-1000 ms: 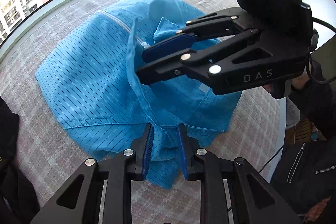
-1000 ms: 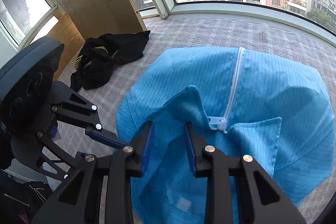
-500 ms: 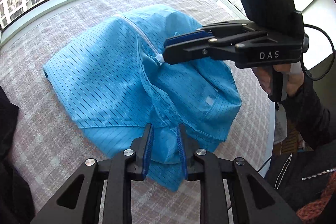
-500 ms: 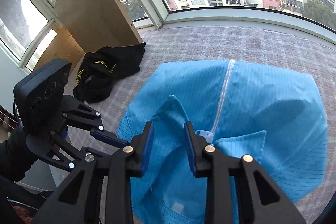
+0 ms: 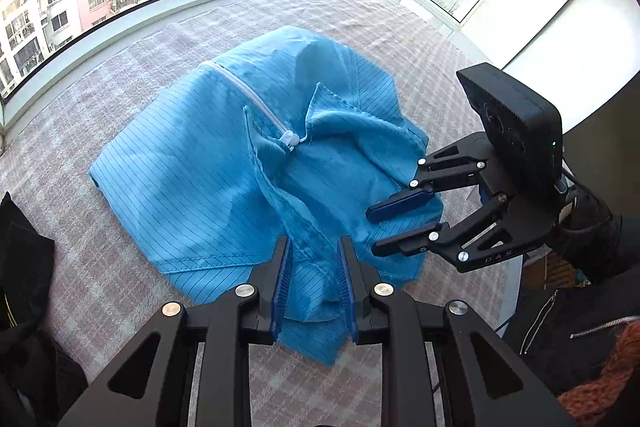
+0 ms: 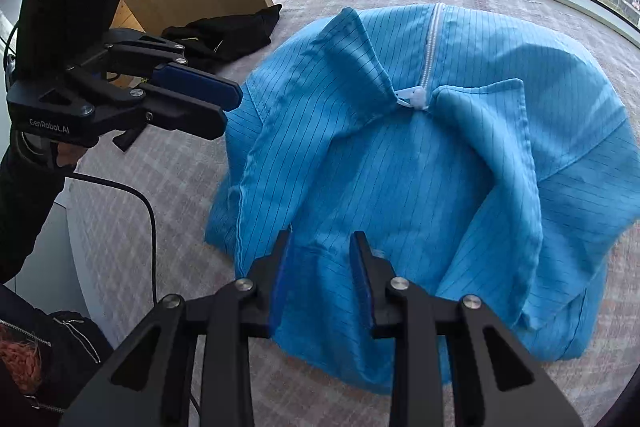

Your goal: Fold clothes

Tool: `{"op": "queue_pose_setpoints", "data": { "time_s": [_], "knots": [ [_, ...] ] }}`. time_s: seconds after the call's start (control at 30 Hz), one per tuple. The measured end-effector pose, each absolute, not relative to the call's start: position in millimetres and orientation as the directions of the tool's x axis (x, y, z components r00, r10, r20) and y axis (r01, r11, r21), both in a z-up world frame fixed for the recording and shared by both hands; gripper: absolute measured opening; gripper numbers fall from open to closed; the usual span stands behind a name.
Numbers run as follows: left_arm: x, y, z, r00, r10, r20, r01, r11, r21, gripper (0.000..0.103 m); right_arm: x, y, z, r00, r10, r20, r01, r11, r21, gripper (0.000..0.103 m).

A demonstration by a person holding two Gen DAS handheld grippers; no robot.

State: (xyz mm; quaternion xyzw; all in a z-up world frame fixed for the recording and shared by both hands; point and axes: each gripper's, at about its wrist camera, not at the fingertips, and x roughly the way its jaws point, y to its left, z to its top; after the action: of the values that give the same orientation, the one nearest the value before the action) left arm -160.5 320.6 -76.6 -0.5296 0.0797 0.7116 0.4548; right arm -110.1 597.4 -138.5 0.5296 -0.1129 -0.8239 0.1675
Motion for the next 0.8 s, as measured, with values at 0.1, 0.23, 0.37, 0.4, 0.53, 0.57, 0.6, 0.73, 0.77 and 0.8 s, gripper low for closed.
{"op": "queue_pose_setpoints", "data": {
  "time_s": [0.1, 0.23, 0.37, 0.4, 0.53, 0.57, 0.6, 0.73, 0.77, 0.8],
  "knots": [
    [-164, 337, -72, 0.002, 0.558, -0.830, -0.769, -0.530, -0.358, 0.023, -105, 598, -134, -0.398, -0.399, -0.826, 0.145, -0.917, 0.373, 0.029],
    [-172, 358, -85, 0.044, 0.481, -0.876, -0.805, -0.502, -0.316, 0.023, -88, 596, -129, -0.412, -0.405, -0.816, 0.145, -0.913, 0.381, 0.029],
    [-179, 346, -108, 0.069, 0.422, -0.904, -0.780, -0.542, -0.312, 0.023, -58, 593, -125, -0.447, -0.419, -0.790, 0.149, -0.906, 0.396, 0.029],
    [-180, 342, -109, 0.068, 0.429, -0.901, -0.772, -0.549, -0.320, 0.023, -52, 589, -125, -0.450, -0.417, -0.790, 0.160, -0.908, 0.387, 0.029],
    [-176, 326, -93, 0.037, 0.499, -0.866, -0.738, -0.570, -0.360, 0.023, -54, 566, -128, -0.454, -0.374, -0.809, 0.219, -0.927, 0.305, 0.029],
    [-173, 324, -88, 0.029, 0.515, -0.856, -0.737, -0.568, -0.366, 0.023, -55, 560, -129, -0.456, -0.361, -0.814, 0.234, -0.930, 0.282, 0.029],
    [-168, 323, -85, 0.024, 0.525, -0.851, -0.743, -0.560, -0.366, 0.023, -58, 555, -131, -0.451, -0.346, -0.823, 0.245, -0.934, 0.258, 0.029],
    [-142, 319, -90, 0.015, 0.469, -0.883, -0.794, -0.531, -0.295, 0.023, -71, 540, -146, -0.402, -0.292, -0.868, 0.274, -0.943, 0.191, 0.028],
    [-136, 321, -95, 0.012, 0.449, -0.893, -0.808, -0.522, -0.273, 0.023, -73, 538, -147, -0.391, -0.287, -0.874, 0.277, -0.943, 0.186, 0.012],
    [-131, 322, -99, 0.010, 0.437, -0.900, -0.823, -0.508, -0.256, 0.023, -73, 537, -147, -0.384, -0.277, -0.881, 0.272, -0.945, 0.179, 0.005]
  ]
}}
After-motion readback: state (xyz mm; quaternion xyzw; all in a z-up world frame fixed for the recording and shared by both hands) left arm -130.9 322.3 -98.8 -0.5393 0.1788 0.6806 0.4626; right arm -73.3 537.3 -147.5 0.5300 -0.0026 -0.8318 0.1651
